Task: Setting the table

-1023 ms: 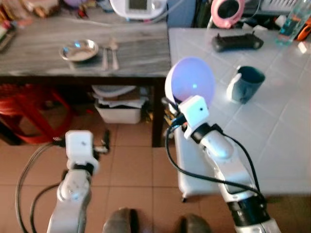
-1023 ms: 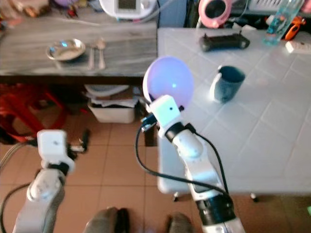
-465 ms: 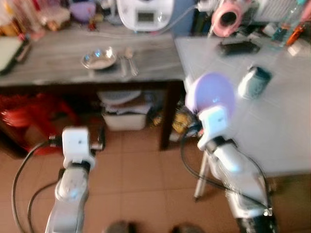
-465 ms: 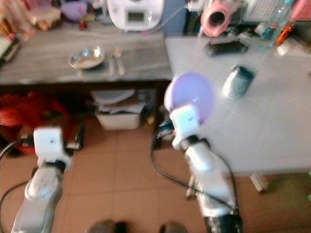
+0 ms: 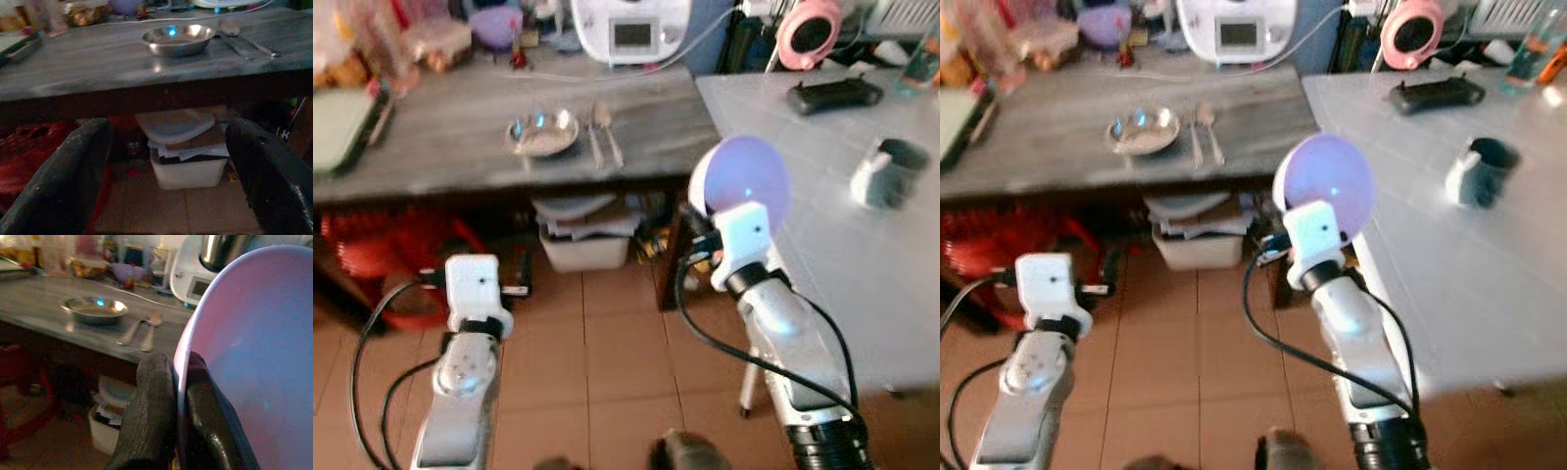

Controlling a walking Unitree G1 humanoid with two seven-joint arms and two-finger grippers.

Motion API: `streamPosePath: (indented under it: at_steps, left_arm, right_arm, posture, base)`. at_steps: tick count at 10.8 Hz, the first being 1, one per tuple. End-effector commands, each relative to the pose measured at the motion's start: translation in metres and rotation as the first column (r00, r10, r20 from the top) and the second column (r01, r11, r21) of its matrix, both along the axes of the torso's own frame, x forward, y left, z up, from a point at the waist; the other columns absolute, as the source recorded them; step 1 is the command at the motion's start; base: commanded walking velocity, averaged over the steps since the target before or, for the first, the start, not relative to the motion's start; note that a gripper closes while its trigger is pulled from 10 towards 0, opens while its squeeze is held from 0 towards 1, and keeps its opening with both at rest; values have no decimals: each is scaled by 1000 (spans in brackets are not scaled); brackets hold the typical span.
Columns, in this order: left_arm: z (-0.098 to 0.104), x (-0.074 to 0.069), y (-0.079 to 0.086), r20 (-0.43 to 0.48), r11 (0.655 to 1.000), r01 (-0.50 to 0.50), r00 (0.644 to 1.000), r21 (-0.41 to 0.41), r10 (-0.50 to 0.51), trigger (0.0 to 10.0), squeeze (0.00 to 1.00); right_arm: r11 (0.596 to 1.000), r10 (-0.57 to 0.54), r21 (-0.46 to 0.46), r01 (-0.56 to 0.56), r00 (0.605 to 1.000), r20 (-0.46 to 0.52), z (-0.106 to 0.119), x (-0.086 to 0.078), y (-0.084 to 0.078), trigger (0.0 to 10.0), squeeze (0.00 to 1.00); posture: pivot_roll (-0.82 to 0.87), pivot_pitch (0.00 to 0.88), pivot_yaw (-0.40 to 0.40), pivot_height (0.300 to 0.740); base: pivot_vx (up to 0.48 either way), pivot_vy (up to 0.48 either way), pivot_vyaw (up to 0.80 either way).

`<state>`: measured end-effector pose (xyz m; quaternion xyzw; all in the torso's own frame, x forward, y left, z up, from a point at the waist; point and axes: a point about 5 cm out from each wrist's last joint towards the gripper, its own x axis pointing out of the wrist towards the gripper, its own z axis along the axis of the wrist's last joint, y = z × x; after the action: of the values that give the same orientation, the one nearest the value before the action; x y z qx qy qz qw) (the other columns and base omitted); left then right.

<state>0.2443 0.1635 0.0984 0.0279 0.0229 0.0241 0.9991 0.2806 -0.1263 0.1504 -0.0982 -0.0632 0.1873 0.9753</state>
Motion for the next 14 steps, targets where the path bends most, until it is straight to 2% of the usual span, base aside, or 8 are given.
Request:
streamPosePath:
  at_steps: [1, 4, 5, 6, 9, 11, 14]
  left_arm:
    - [3, 1, -1, 16, 1000, 13, 1000, 4, -13, 10000, 0]
    - [4, 3, -3, 20, 1000, 11, 1000, -9, -11, 10000, 0]
    - [5, 3, -4, 24, 1000, 13, 1000, -9, -12, 10000, 0]
    - [7, 4, -5, 37, 1000, 18, 999, -3, -17, 10000, 0]
    - [9, 4, -6, 44, 1000, 20, 999, -16, -19, 10000, 0]
    - [14, 6, -2, 59, 999, -26, 998, -42, 29, 10000, 0]
    - [19, 6, 6, 89, 998, -65, 994, -8, 65, 10000, 0]
  right_arm:
    - [1000, -14, 1, 14, 1000, 10, 3, 1, -2, 10000, 0]
    - [1000, -11, -4, 11, 1000, 19, 5, 2, -2, 10000, 0]
    - [1000, 3, -29, -2, 999, 48, 8, 2, 0, 10000, 0]
    - [1000, 0, -13, 0, 999, 53, 10, 2, 1, 10000, 0]
    - [1000, -20, 3, 20, 998, 59, 13, 6, 0, 10000, 0]
    - [1000, -15, 13, 14, 996, 84, 21, 12, -1, 10000, 0]
    - [1000, -11, 16, 9, 993, 113, 30, 24, -3, 10000, 0]
  posture:
    - [-34, 58, 25, 740]
    - [-37, 59, 25, 740]
    - [-37, 60, 25, 740]
    - [-38, 62, 25, 740]
    - [-38, 66, 26, 740]
    - [-37, 70, 28, 740]
    - [-28, 74, 30, 740]
  base:
    - [472, 0, 0]
    - [470, 0, 0]
    - [450, 0, 794]
    - [450, 0, 663]
    - [447, 0, 0]
    - [352, 323, 0]
    - [0, 434, 0]
